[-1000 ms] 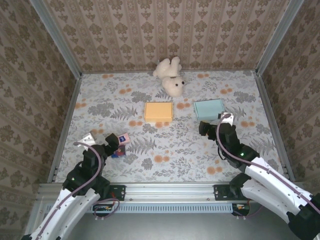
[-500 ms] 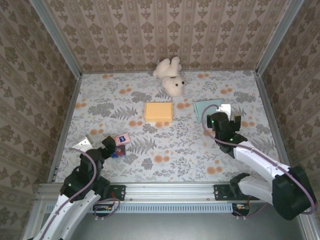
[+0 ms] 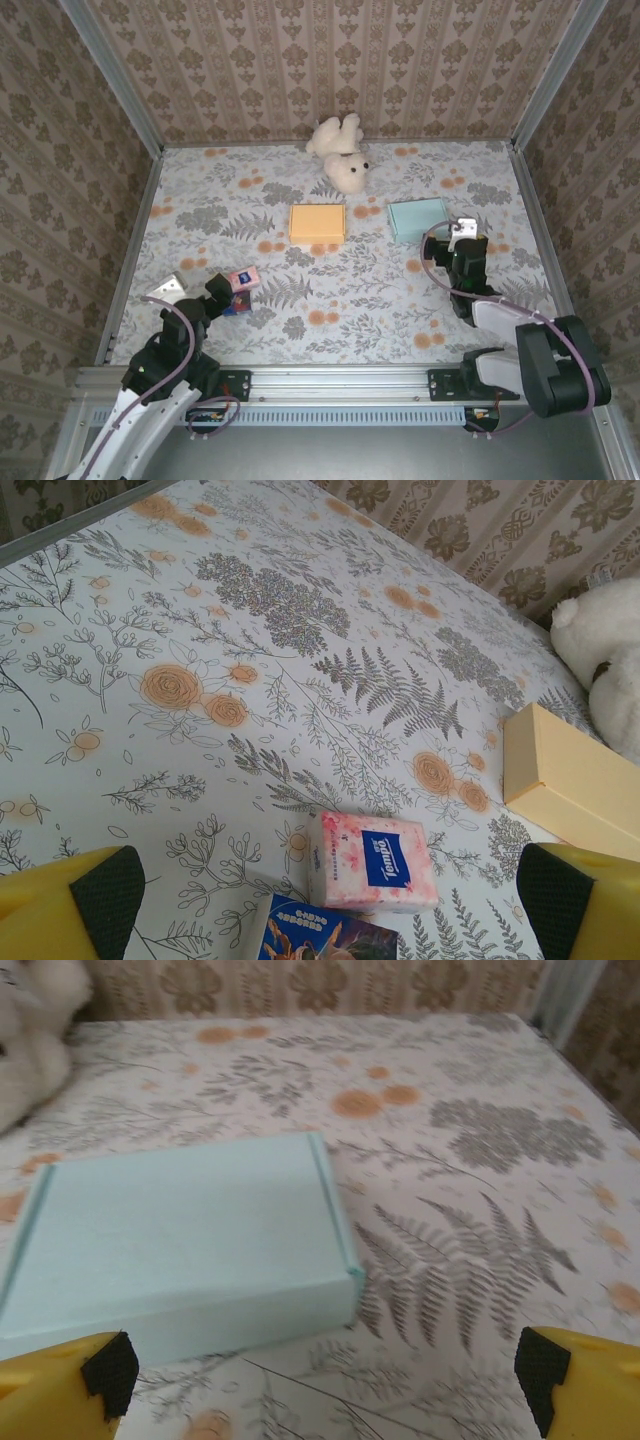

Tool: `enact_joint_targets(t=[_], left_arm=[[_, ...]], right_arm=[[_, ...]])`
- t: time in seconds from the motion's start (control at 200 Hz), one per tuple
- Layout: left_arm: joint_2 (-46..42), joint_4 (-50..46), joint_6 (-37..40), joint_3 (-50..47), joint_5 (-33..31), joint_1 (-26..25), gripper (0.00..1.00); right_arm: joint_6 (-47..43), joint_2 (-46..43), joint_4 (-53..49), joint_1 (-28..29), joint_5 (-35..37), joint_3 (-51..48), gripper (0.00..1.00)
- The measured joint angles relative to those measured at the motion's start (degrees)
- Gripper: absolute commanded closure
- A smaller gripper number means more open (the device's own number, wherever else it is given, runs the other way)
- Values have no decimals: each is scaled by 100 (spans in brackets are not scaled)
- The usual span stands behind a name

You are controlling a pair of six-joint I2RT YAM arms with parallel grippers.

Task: Fold the paper box

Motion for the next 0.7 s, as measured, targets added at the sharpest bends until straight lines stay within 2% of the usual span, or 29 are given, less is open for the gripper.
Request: enact_joint_targets(t=[0.17,0.385,0.545,0.7], left_arm=[[-2,-22,4,0,0,0,0],[-28,-24,42,-2,0,0,0],[-37,50,111,-57,2,0,0],[-37,238,243,-236,0,0,0]], right_arm=[[-332,256,387,-2,-682,57,0],[-710,881,1473,-52,-1191,-57,0],[-730,1054,1506,-254,-1469,61,0],[-531,1727,1344,-496,-1443,529,0]])
